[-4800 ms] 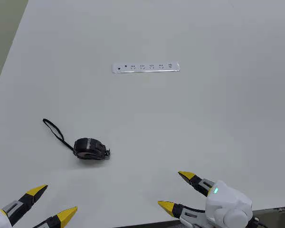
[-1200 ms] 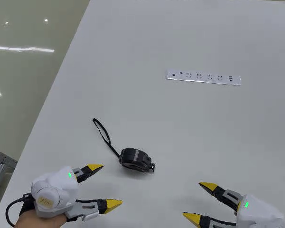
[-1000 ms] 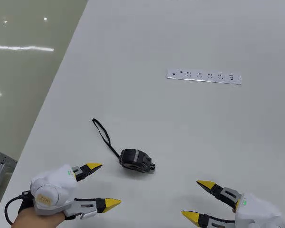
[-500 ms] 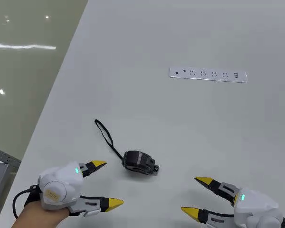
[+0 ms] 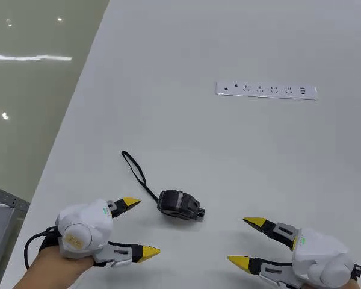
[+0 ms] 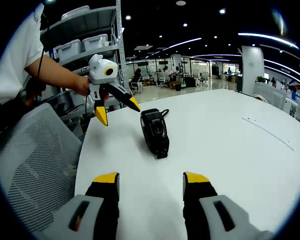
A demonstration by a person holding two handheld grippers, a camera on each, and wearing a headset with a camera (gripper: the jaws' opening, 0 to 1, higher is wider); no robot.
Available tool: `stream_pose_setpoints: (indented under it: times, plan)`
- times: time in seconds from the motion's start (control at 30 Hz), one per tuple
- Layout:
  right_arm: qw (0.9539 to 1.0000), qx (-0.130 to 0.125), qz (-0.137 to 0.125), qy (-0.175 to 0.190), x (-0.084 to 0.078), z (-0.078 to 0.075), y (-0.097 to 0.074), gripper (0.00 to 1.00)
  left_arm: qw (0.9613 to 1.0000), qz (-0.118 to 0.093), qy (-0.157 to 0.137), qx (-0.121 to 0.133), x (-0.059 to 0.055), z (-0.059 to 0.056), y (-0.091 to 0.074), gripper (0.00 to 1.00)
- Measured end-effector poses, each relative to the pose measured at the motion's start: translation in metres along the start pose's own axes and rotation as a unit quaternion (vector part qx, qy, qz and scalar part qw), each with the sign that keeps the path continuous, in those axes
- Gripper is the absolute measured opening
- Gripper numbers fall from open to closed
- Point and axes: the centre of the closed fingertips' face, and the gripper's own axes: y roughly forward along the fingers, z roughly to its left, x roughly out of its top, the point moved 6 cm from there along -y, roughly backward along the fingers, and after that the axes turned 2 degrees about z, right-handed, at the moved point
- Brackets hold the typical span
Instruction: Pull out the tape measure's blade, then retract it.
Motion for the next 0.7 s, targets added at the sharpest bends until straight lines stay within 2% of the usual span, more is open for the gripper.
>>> stream_pose_setpoints:
  times: [0.27,0.7]
  plan:
    - [0.9999,0.006,-0.008,0.004,0.004,-0.005,0.01,0.51,0.9999,0.004,0.009,-0.012,0.003,0.002,0.01,0.68]
    - [0.9997,0.016,-0.017,0.001,0.013,-0.012,0.025,0.51,0.9992,0.008,0.029,-0.027,0.011,0.013,0.02,0.67]
